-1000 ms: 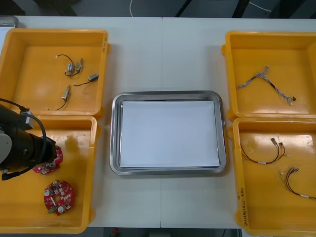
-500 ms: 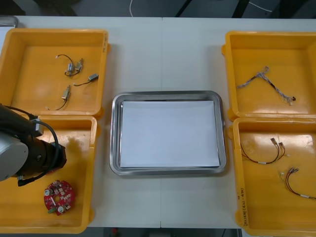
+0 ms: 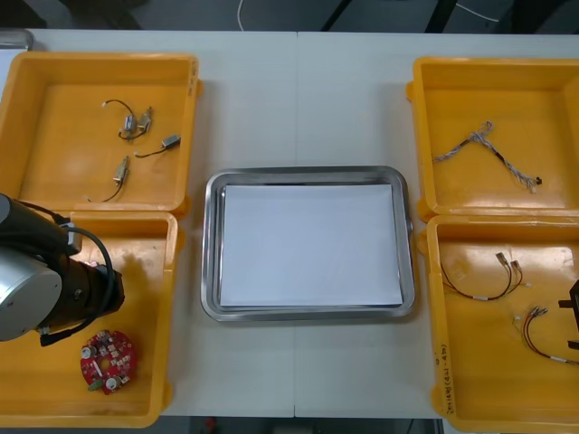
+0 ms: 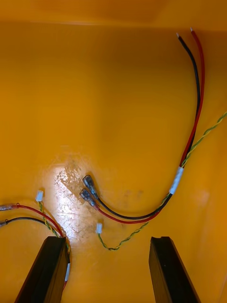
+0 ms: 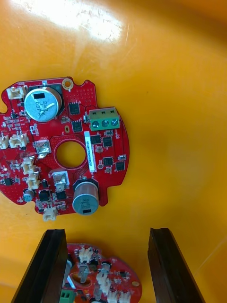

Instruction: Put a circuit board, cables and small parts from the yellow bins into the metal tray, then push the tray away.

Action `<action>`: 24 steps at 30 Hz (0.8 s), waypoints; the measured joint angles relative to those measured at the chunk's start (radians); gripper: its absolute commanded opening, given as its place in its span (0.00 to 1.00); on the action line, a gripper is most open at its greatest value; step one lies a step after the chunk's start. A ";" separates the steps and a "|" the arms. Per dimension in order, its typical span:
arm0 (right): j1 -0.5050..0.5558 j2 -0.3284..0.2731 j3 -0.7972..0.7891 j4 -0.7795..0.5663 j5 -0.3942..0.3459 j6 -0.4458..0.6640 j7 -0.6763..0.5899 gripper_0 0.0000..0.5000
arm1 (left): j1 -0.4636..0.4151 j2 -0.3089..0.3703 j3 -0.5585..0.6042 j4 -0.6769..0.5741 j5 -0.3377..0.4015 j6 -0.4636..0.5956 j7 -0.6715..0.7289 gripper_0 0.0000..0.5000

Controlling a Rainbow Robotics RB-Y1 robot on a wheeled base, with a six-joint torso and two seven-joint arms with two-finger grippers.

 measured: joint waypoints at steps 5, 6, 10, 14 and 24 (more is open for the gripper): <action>0.012 0.016 0.000 0.004 -0.005 -0.030 -0.001 1.00 | 0.000 0.000 -0.009 0.017 -0.013 -0.033 0.032 1.00; 0.017 0.016 0.000 0.004 -0.009 -0.037 -0.002 1.00 | 0.000 0.000 -0.010 0.021 -0.015 -0.036 0.033 1.00; 0.042 0.019 0.000 0.004 -0.024 -0.085 -0.040 1.00 | 0.000 0.000 -0.012 0.029 -0.019 -0.038 0.033 1.00; 0.076 0.025 0.000 0.004 -0.038 -0.125 -0.072 1.00 | 0.000 0.000 -0.017 0.035 -0.027 -0.050 0.033 1.00; 0.154 0.026 0.000 0.009 -0.070 -0.219 -0.092 1.00 | 0.001 0.000 -0.040 0.053 -0.047 -0.059 0.033 1.00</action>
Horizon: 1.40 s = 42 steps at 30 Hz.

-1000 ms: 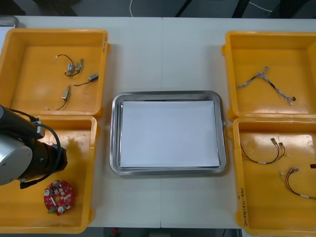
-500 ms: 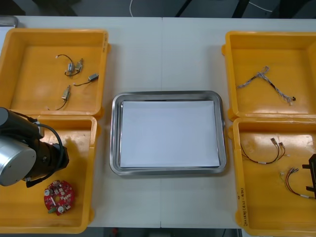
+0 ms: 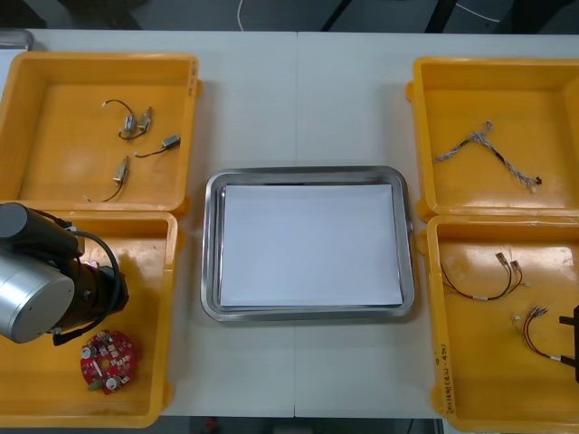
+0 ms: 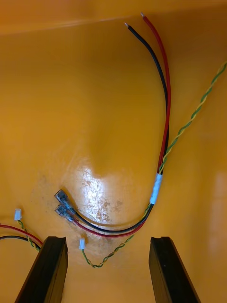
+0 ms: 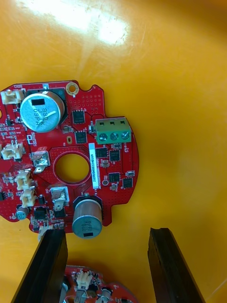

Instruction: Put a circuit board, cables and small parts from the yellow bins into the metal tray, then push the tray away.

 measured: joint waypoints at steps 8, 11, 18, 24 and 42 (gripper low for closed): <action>0.009 0.000 0.003 0.076 -0.046 -0.103 -0.032 1.00 | 0.014 0.000 0.000 0.001 -0.010 -0.009 0.000 1.00; 0.010 0.000 0.006 0.080 -0.046 -0.103 -0.032 1.00 | 0.014 0.000 0.000 0.002 -0.016 -0.009 0.000 1.00; 0.018 0.000 0.015 0.084 -0.046 -0.105 -0.032 1.00 | 0.014 0.000 0.000 0.009 -0.021 -0.028 0.000 1.00; 0.021 0.000 0.031 0.126 -0.059 -0.117 -0.032 1.00 | 0.014 0.000 0.000 0.028 -0.022 -0.062 0.000 1.00; 0.060 0.001 0.064 0.132 -0.060 -0.166 -0.032 1.00 | 0.014 0.000 -0.002 0.033 -0.030 -0.068 0.000 0.00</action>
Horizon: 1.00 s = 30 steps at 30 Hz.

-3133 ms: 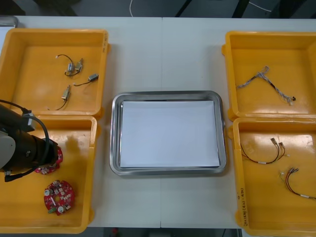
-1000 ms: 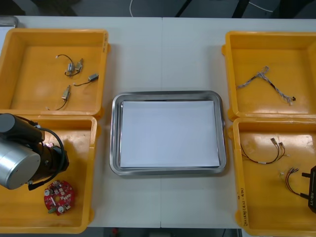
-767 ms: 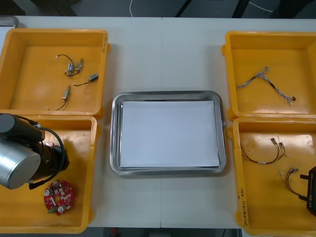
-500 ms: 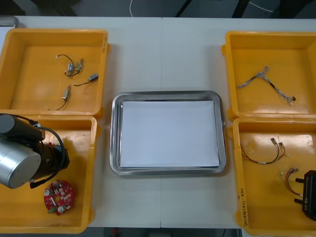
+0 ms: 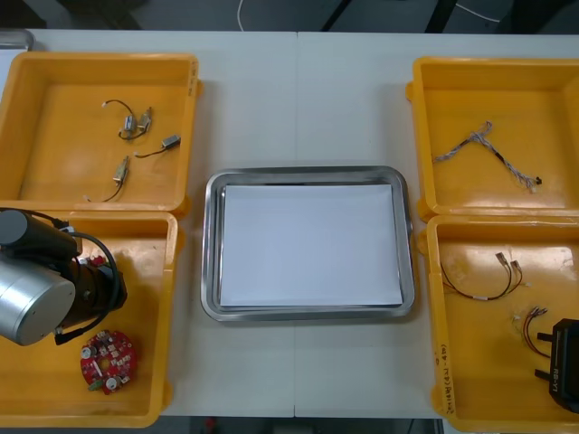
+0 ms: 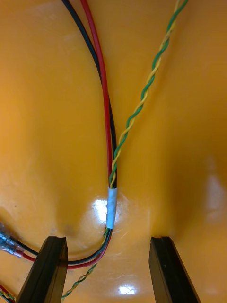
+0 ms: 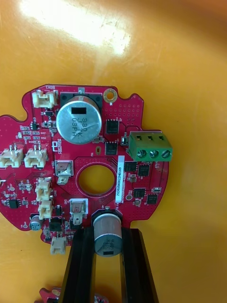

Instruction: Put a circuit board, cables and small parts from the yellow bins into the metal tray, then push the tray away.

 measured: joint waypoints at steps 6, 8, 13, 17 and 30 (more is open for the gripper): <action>0.003 0.000 0.004 0.000 0.009 -0.005 0.000 1.00 | 0.000 0.000 0.000 0.000 0.000 -0.001 0.000 0.00; 0.003 0.000 0.004 0.000 0.011 -0.011 0.000 1.00 | 0.000 0.000 0.000 0.000 0.000 -0.002 0.000 0.00; 0.004 0.001 0.004 0.000 0.019 -0.012 0.000 1.00 | 0.000 0.000 0.005 -0.001 0.023 0.004 0.000 0.00; 0.004 0.001 0.005 0.000 0.027 -0.012 0.000 1.00 | 0.000 0.000 0.041 -0.017 0.085 0.060 0.000 0.00; 0.006 0.002 0.017 0.028 0.032 -0.083 0.000 1.00 | -0.065 0.010 0.170 -0.113 0.216 0.256 0.000 0.00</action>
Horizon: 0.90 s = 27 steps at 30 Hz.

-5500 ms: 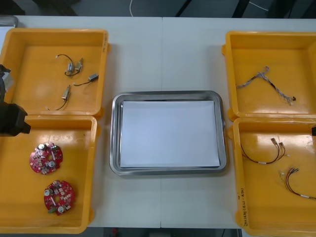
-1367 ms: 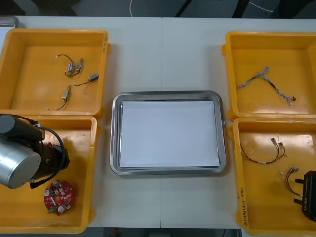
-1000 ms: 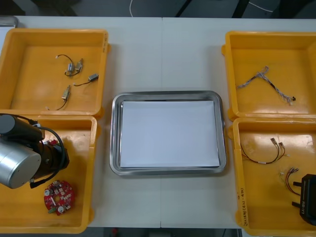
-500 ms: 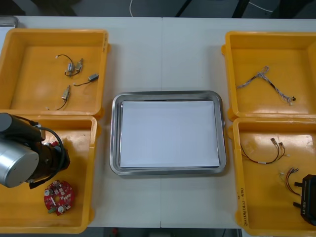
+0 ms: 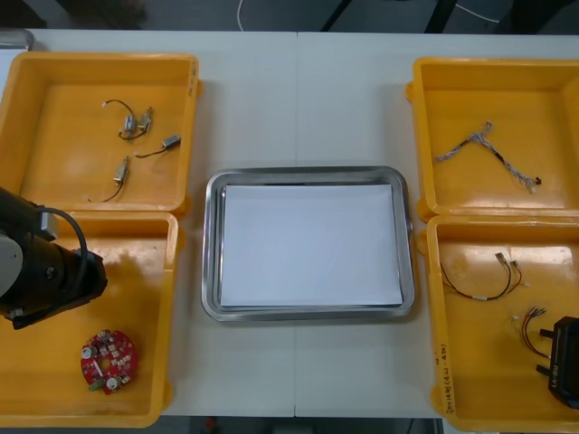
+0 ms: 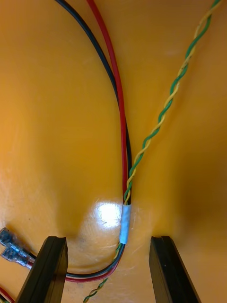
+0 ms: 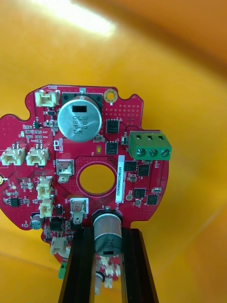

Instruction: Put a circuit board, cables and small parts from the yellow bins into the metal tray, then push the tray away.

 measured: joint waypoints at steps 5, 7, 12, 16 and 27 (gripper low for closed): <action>0.000 0.000 0.000 0.000 0.000 -0.002 0.000 1.00 | -0.070 0.033 0.000 -0.045 0.064 0.071 0.000 0.00; 0.000 0.000 0.000 0.000 0.000 -0.002 0.000 0.98 | -0.102 0.051 0.000 -0.053 0.100 0.084 0.000 0.00; 0.001 0.000 0.000 0.000 -0.001 -0.001 0.000 0.99 | -0.193 0.083 0.000 -0.072 0.217 0.088 0.000 0.00; 0.000 -0.001 0.000 0.000 -0.004 0.003 0.000 0.98 | -0.266 0.088 -0.003 -0.074 0.309 0.089 -0.001 0.00; -0.011 -0.018 0.000 0.018 -0.020 0.017 0.000 0.98 | -0.456 0.091 -0.258 -0.085 0.323 0.090 -0.001 0.00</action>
